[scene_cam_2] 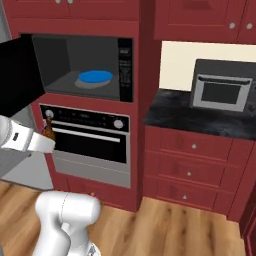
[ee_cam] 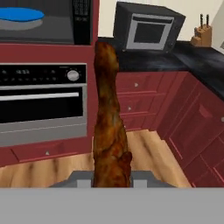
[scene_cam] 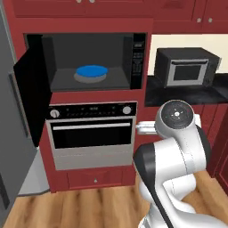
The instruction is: Transport the chicken drumstick from the fridge to the microwave and turn on the microwave.
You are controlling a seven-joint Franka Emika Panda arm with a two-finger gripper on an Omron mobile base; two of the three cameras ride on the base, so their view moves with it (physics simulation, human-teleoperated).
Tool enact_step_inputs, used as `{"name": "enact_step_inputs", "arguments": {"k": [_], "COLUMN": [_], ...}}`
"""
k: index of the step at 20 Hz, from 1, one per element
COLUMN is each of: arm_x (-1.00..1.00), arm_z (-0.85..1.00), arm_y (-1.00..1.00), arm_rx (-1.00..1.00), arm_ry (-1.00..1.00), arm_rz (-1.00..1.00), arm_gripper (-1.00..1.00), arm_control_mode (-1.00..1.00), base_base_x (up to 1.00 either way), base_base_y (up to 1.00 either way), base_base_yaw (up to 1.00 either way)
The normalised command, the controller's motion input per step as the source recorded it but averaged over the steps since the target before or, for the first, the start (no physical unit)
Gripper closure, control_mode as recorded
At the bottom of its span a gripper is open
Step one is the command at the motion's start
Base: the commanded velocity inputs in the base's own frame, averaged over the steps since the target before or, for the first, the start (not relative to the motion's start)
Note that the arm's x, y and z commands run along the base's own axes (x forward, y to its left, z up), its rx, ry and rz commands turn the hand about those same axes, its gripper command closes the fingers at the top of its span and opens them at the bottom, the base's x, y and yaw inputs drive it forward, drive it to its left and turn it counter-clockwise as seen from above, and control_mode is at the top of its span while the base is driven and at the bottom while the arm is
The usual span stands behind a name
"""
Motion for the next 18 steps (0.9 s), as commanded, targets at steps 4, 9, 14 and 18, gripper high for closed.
{"name": "enact_step_inputs", "arguments": {"k": [4,9,14,18], "arm_x": [0.0,0.0,0.0,0.0], "arm_z": [0.0,0.0,0.0,0.0], "arm_y": [0.0,0.0,0.0,0.0], "arm_rx": [0.0,0.0,0.0,0.0], "arm_ry": [0.0,0.0,0.0,0.0], "arm_rz": [0.0,0.0,0.0,0.0], "arm_gripper": [1.0,1.0,1.0,1.0], "arm_control_mode": [1.0,1.0,1.0,1.0], "base_base_x": [0.83,0.59,0.34,0.25], "base_base_y": [0.31,0.47,0.5,0.5], "base_base_yaw": [0.0,-0.02,-0.06,-0.19]}}
